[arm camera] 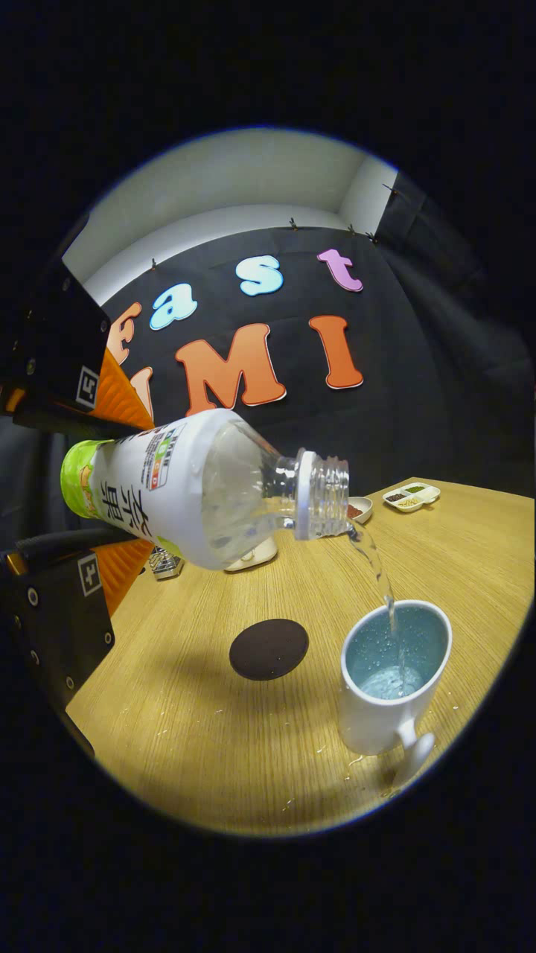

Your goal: Take the bottle from table, then pour the juice into the cup, finally place the bottle on the coaster

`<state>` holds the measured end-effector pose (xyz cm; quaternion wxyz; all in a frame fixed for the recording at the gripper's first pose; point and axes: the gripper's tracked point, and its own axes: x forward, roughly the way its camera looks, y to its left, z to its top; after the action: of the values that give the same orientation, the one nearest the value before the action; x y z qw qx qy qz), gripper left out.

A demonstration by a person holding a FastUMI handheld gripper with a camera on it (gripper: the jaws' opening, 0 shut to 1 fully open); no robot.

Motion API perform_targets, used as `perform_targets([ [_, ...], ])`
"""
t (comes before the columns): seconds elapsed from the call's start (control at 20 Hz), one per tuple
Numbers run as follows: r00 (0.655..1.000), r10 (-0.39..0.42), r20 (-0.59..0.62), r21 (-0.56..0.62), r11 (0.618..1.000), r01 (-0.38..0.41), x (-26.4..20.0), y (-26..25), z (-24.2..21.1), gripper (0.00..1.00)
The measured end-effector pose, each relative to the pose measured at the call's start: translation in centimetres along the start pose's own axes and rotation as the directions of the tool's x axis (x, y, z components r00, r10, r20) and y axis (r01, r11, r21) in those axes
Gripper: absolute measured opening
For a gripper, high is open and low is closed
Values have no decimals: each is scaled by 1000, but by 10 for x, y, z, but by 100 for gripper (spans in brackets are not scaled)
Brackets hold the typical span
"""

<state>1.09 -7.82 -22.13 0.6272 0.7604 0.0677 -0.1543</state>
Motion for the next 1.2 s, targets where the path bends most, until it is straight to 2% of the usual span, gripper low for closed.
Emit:
perform_targets([
  [1.2, 999, 27, 21, 123, 992, -29, 1, 16, 12, 56],
])
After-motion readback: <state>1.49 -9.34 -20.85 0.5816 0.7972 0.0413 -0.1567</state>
